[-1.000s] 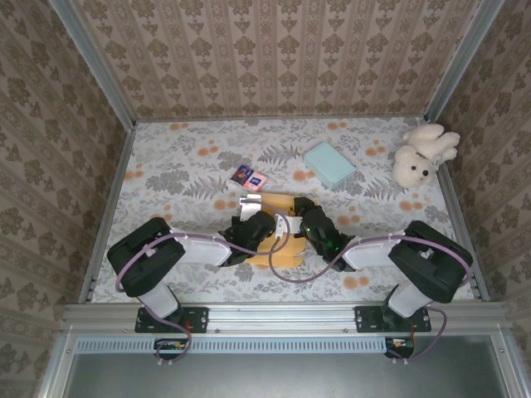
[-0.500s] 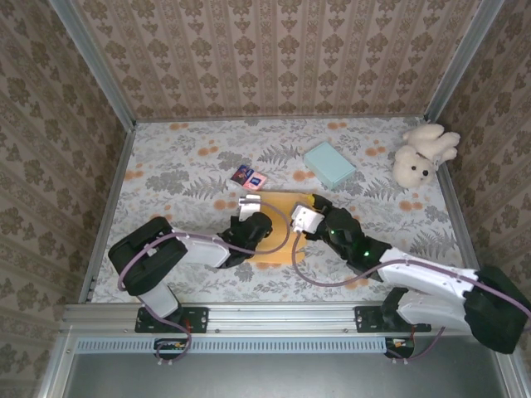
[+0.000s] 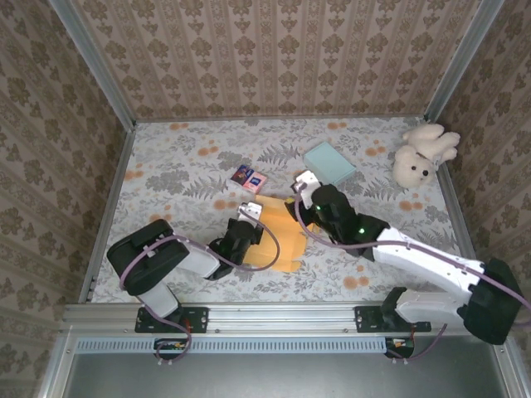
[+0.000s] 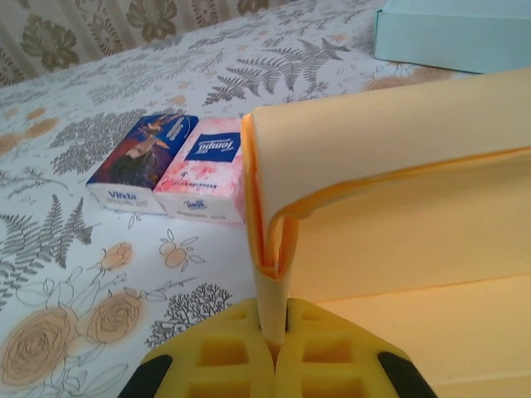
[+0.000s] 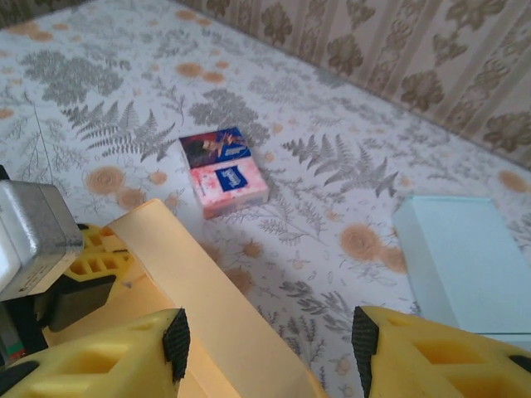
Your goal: Fold the paper box
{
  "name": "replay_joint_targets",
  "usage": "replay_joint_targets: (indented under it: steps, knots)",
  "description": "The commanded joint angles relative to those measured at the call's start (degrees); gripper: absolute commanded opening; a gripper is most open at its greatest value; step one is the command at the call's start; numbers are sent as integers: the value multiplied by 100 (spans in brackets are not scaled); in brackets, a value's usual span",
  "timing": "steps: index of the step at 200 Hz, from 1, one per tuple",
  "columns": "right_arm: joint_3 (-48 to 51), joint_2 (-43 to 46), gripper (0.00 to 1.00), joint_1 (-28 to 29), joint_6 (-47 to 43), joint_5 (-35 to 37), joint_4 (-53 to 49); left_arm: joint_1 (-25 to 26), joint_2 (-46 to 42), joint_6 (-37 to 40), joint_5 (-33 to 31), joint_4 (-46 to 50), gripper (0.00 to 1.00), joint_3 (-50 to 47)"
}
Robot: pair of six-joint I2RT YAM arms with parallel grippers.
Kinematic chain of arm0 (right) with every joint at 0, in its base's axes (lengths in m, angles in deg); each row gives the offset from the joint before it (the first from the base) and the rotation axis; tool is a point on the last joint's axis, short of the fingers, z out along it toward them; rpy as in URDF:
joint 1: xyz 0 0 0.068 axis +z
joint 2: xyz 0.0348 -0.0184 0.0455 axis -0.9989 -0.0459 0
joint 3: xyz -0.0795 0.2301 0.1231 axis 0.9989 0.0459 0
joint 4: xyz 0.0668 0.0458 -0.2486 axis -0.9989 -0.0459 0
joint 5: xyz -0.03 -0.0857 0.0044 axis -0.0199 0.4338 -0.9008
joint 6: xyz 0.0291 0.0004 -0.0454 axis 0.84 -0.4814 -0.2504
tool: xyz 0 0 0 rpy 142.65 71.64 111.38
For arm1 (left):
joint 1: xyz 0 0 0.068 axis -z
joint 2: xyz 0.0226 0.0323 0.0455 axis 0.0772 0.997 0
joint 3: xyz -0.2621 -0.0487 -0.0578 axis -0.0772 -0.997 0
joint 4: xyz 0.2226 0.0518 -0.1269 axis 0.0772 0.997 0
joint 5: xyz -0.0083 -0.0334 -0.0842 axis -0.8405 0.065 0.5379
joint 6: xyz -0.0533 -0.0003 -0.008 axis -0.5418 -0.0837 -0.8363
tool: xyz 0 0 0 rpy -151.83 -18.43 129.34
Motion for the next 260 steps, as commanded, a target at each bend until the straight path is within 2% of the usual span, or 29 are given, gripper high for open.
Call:
replay_joint_targets:
  steps: [1, 33, 53, 87, 166, 185, 235, 260]
  knots:
    - [-567, -549, 58, -34, 146, -327, -610, -320, 139, 539, 841, -521, 0, -225]
    - [-922, -1255, 59, -237, 64, -990, -547, -601, 310, 680, 1744, -665, 0, -187]
    - [-973, -1530, 59, -497, 223, -1568, -357, -640, 471, 793, 2012, -635, 0, -70]
    - [-1062, -2012, 58, -732, 328, -2122, -62, -726, 665, 878, 2184, -466, 0, 166]
    - [-1351, -2787, 57, -1002, 426, -2574, 251, -786, 1036, 847, 2357, -352, 0, 466]
    - [-1351, -2888, 56, -1018, 406, -2569, 216, -792, 1088, 777, 2217, -364, 0, 519]
    - [-1078, -2810, 54, -1040, 444, -2658, 372, -864, 936, 3, 775, 434, 2, 889]
    - [-1072, -2813, 53, -1036, 536, -2811, 382, -863, 888, -236, 690, 550, 4, 949]
